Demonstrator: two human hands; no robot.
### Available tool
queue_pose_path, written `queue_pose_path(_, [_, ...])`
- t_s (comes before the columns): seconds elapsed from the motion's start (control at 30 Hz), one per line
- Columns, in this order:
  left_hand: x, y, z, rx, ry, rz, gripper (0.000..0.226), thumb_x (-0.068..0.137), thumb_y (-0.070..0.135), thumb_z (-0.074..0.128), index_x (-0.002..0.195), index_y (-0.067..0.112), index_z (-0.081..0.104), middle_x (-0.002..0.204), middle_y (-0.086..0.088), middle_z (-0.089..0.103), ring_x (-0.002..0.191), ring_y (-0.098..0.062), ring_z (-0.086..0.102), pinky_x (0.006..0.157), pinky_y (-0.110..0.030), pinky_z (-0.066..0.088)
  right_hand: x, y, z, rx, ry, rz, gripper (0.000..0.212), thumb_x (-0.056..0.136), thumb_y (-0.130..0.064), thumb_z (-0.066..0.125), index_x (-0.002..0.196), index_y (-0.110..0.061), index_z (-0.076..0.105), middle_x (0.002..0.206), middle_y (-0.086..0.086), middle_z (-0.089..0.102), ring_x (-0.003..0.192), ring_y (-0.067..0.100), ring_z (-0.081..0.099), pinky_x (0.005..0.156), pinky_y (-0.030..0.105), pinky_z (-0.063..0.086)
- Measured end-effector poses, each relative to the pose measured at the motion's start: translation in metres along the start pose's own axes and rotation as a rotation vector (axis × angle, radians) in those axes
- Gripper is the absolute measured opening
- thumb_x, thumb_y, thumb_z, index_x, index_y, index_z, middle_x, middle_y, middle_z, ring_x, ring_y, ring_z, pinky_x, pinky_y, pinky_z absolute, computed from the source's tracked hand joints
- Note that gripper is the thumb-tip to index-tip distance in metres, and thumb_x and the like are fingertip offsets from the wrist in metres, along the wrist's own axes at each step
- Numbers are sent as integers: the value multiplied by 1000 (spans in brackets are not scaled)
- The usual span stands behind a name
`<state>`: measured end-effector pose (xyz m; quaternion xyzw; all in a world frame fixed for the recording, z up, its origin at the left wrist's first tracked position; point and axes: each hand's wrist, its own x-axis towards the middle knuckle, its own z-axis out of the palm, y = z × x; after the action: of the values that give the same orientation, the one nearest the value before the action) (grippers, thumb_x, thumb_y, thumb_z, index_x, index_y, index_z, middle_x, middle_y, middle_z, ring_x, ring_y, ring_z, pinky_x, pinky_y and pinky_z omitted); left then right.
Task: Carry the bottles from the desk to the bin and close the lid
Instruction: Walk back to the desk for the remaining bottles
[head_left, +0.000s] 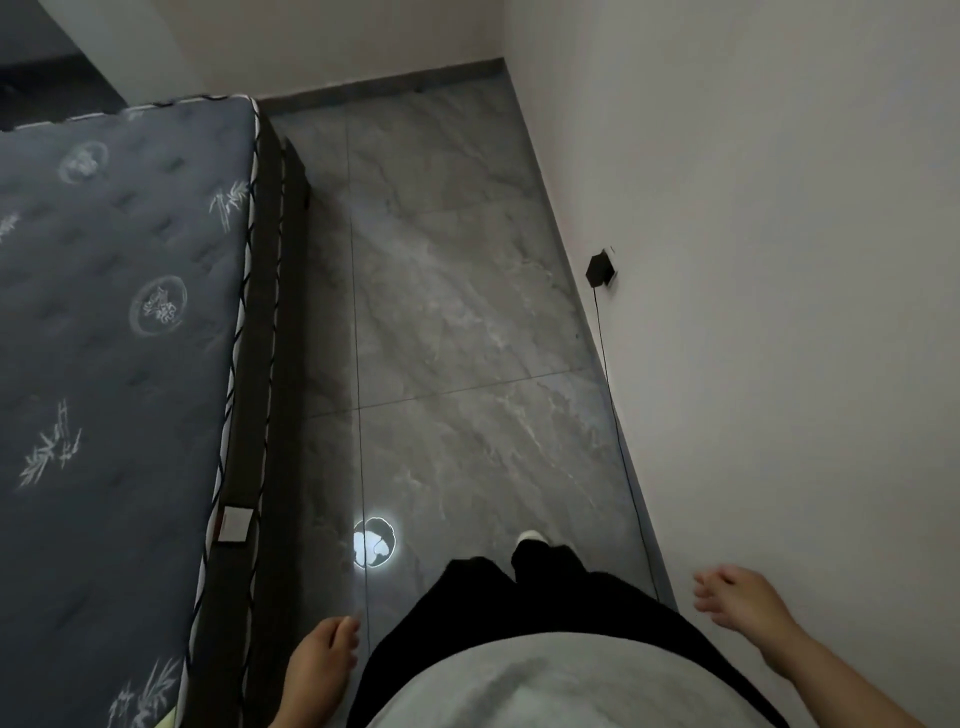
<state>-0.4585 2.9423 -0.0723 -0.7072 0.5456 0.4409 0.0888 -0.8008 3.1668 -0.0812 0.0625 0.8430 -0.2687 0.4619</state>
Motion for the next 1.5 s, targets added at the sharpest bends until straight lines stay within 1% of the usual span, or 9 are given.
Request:
queue_pose_path(0.27, [41,50,-18,-31,40,-109,21,93,9,50,95,-3,67,83,-10,57,72,-20,49,60,-24,41,45,-135,4,-69,-5,-95,24,96,-7,43,105,7,61,96,21,61,87,33,60,92,48,47])
queue_pose_path(0.33, [62,66,-27,-52,52,-104,17,92,5,51,90,-2,67,86,-11,56,73,-21,48,58,-13,44,57,-155,12,-83,-13,-94,24,97,-8,42,105,6,60,96,21,61,87,32,59,89,46,48])
queue_pose_path(0.57, [142,142,-73,-96,20,-38,25,93,9,50,70,9,60,75,-18,63,62,-23,54,61,-29,42,86,-198,41,-79,-3,26,28,97,-9,42,101,10,62,82,19,61,78,30,58,64,33,43])
queue_pose_path(0.67, [172,183,-92,-56,38,40,29,93,13,48,66,17,58,66,-2,59,60,-12,51,55,-22,37,92,-210,45,-114,6,57,30,94,-5,46,98,21,61,75,22,60,70,31,56,56,29,36])
queue_pose_path(0.83, [219,251,-116,-32,28,113,28,93,14,48,67,17,57,67,-3,59,66,-17,52,58,-25,36,108,-253,50,-212,52,52,27,88,-6,55,82,18,67,92,33,68,96,41,65,78,39,48])
queue_pose_path(1.0, [259,300,-120,-19,34,100,28,93,14,47,69,12,60,66,-7,59,63,-19,52,57,-26,35,144,-323,47,-157,38,65,29,90,-2,50,91,25,60,91,41,65,81,42,65,63,32,37])
queue_pose_path(1.2, [282,336,-121,-65,67,-6,24,93,13,49,79,4,66,72,-11,64,63,-20,56,59,-28,38,186,-440,37,-73,-6,-14,27,96,-4,42,105,14,59,89,22,60,82,30,55,61,32,43])
queue_pose_path(1.33, [296,353,-131,-79,78,-90,23,92,10,51,94,-6,68,79,-17,62,70,-24,55,58,-26,40,202,-511,41,-91,-21,-76,22,97,-6,40,100,5,60,91,20,61,88,35,60,90,50,48])
queue_pose_path(1.5, [335,392,-149,-80,70,-151,23,90,8,54,96,-8,69,93,-24,68,79,-22,54,71,-28,36,232,-566,53,-124,-41,-59,21,97,-7,39,93,-1,59,78,11,60,78,29,58,90,48,49])
